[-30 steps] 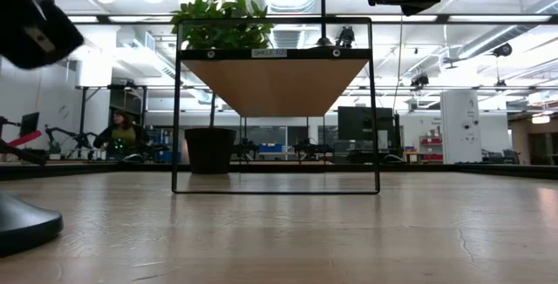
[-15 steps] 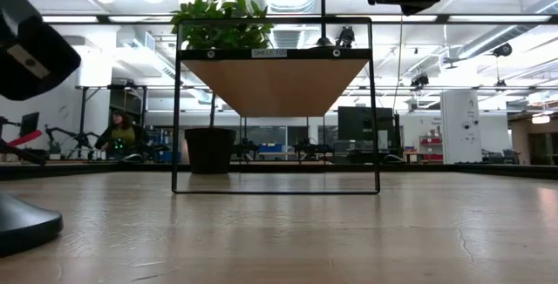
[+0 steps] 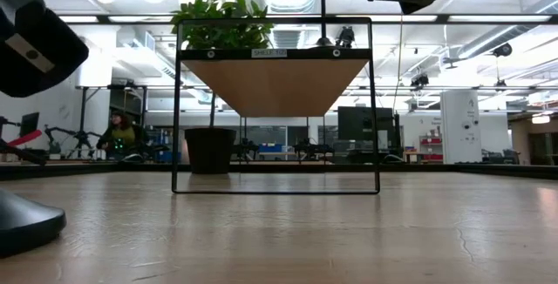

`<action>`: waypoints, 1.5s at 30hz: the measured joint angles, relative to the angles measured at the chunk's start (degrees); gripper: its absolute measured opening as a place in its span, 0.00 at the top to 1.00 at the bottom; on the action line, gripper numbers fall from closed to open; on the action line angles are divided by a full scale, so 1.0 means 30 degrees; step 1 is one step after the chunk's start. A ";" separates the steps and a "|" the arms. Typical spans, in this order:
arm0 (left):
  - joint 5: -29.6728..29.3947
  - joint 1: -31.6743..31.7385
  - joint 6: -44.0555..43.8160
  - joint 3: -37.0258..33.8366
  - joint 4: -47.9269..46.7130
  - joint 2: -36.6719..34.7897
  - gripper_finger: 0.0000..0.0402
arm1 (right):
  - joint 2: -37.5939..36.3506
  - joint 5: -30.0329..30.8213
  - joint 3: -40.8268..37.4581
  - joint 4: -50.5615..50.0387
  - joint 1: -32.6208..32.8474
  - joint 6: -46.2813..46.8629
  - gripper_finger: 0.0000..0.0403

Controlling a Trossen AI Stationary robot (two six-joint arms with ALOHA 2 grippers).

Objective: Pick & Place candle stick holders
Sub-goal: Put the bottom black candle holder on the shelf

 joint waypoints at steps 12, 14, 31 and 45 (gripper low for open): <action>-0.2063 0.0000 0.0095 0.0237 -0.0324 -0.0044 0.77 | 0.0000 0.0000 0.0000 0.0015 0.0000 0.0000 0.89; -0.2084 0.0007 0.0131 0.0237 -0.0339 -0.0044 0.80 | 0.0000 0.0000 0.0000 0.0022 0.0000 0.0000 0.89; -0.3071 0.0022 0.2532 0.0369 0.0303 -0.0051 0.99 | 0.0000 -0.0001 0.0000 0.0036 0.0004 0.0000 0.89; -0.7818 0.0176 0.8371 0.2455 0.0306 -0.2531 0.99 | 0.0000 -0.0007 0.0000 0.0039 0.0007 -0.0004 0.89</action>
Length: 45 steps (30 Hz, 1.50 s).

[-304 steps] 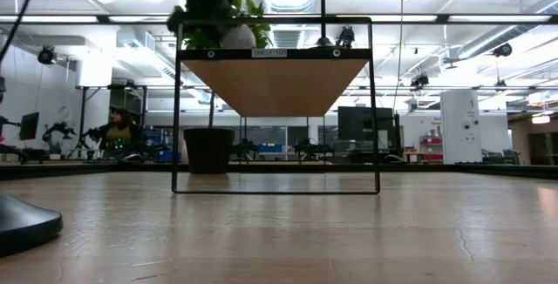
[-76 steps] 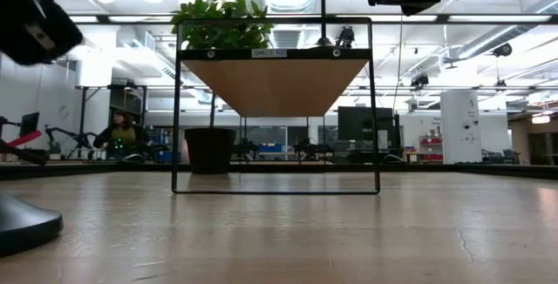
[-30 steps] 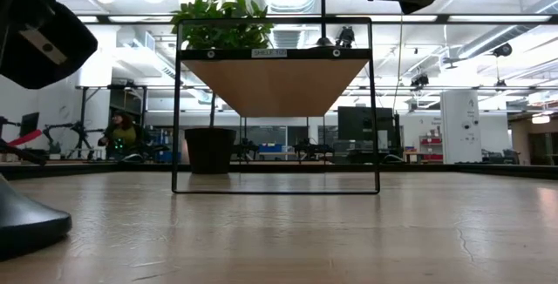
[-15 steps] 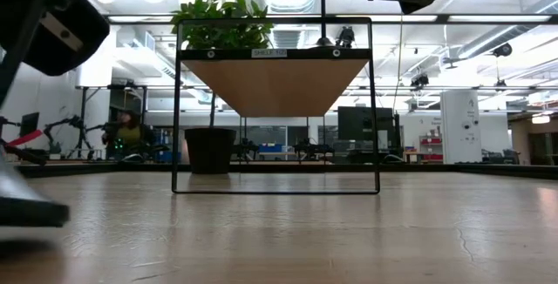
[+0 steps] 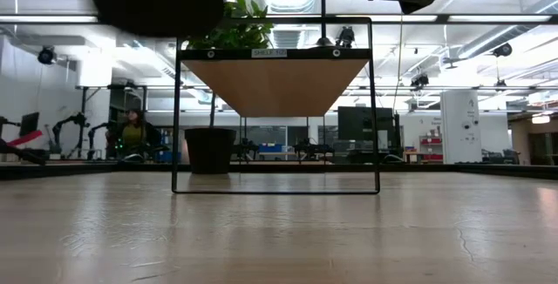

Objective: Pick & Place candle stick holders
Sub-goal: Put the bottom black candle holder on the shelf

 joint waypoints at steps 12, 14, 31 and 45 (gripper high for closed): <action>-0.0280 0.2361 0.5054 0.2349 -0.2116 -0.4578 0.99 | 0.0000 0.0000 0.0000 0.0004 0.0000 -0.0141 0.89; -0.0261 0.3212 0.5040 0.2747 -0.3447 -0.5163 0.99 | 0.0000 0.0000 0.0000 0.0004 0.0000 -0.0141 0.89; 0.3249 1.0210 0.2076 0.4136 -0.9286 -0.4811 0.99 | 0.0000 0.0000 -0.0102 -0.0025 0.0000 -0.0030 0.89; 0.6106 1.1103 0.0079 0.4419 -0.9518 -0.2319 0.99 | 0.0000 0.0000 -0.0131 -0.0037 -0.0004 0.0070 0.89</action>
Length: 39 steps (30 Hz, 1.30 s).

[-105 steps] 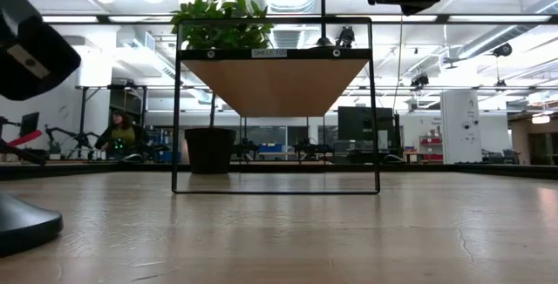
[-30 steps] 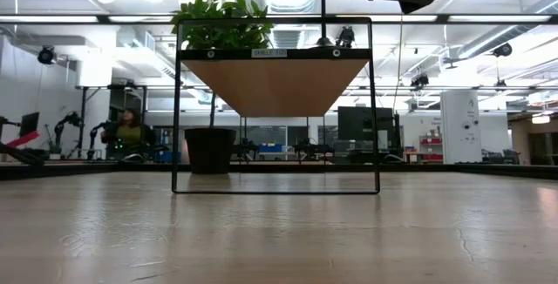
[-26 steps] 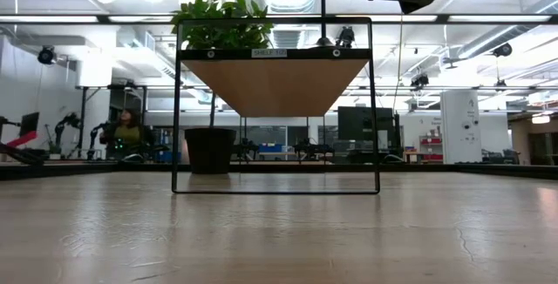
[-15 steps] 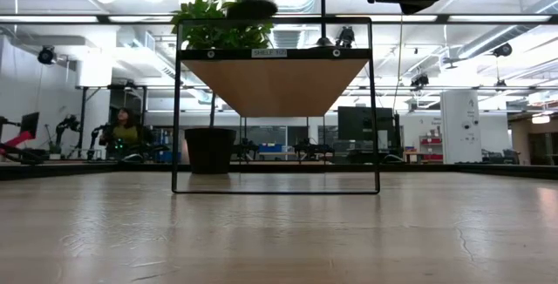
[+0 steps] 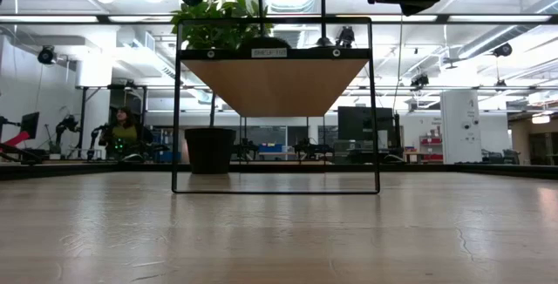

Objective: Pick & Place candle stick holders
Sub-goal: Put the bottom black candle holder on the shelf

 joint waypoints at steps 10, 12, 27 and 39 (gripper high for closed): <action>0.0306 0.0007 -0.0214 0.0336 -0.0068 0.0479 0.99 | 0.0000 0.0000 -0.0007 -0.0002 0.0001 0.0000 0.89; 0.0474 0.0007 -0.0246 0.0336 -0.0173 0.0479 0.98 | 0.0000 0.0000 -0.0007 -0.0002 0.0004 0.0000 0.89; 0.0921 0.0007 -0.0501 0.0296 -0.0675 0.0522 0.98 | 0.0000 0.0000 -0.0007 -0.0009 0.0001 -0.0012 0.89; 0.1086 0.0007 -0.0501 0.0244 -0.0386 0.0617 0.97 | 0.0000 0.0000 -0.0007 -0.0002 0.0002 -0.0051 0.89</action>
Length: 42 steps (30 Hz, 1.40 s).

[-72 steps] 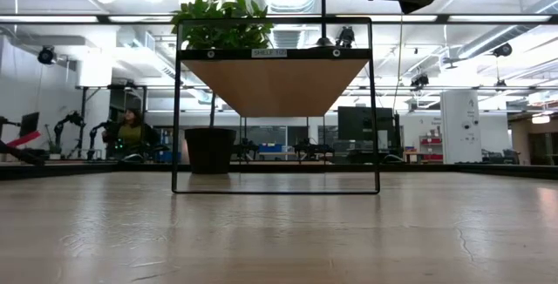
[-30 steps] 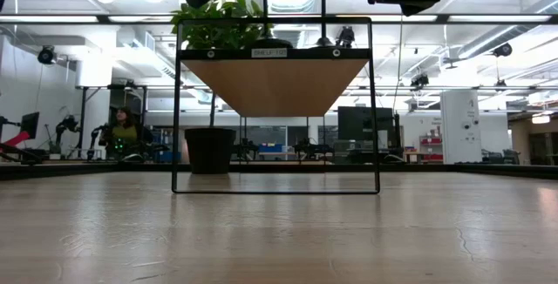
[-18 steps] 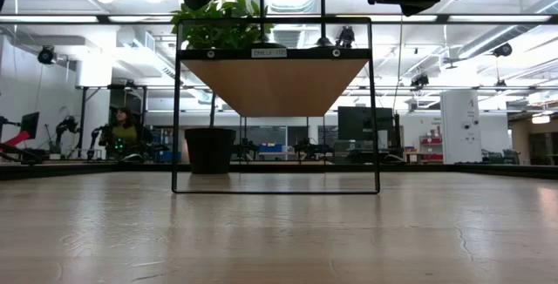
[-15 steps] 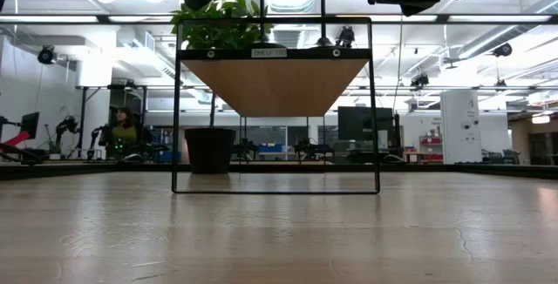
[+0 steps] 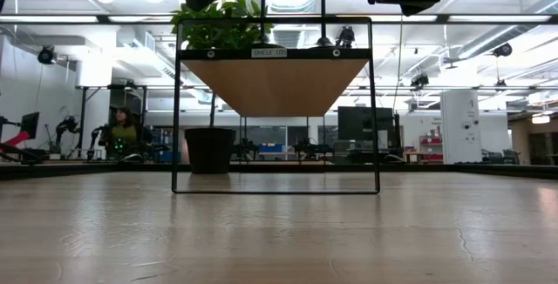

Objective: Pick & Place candle stick holders
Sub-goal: Put the bottom black candle holder on the shelf, then put the black candle holder on the shelf

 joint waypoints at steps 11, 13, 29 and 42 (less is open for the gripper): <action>0.0048 0.0000 0.0044 -0.0032 0.0897 0.0588 0.97 | 0.0000 0.0000 -0.0007 0.0007 0.0002 0.0051 0.89; 0.0080 0.0000 0.0044 -0.0032 0.1209 0.0790 0.97 | 0.0000 0.0000 -0.0007 0.0001 -0.0005 0.0051 0.89; 0.0342 0.0000 0.0393 -0.0018 0.1766 0.1005 0.96 | 0.0000 -0.0007 -0.0007 -0.0058 -0.0005 0.0118 0.89; 0.0405 -0.0007 0.0128 -0.0069 0.1551 0.0984 0.75 | 0.0000 -0.0015 -0.0007 -0.0086 -0.0004 0.0144 0.89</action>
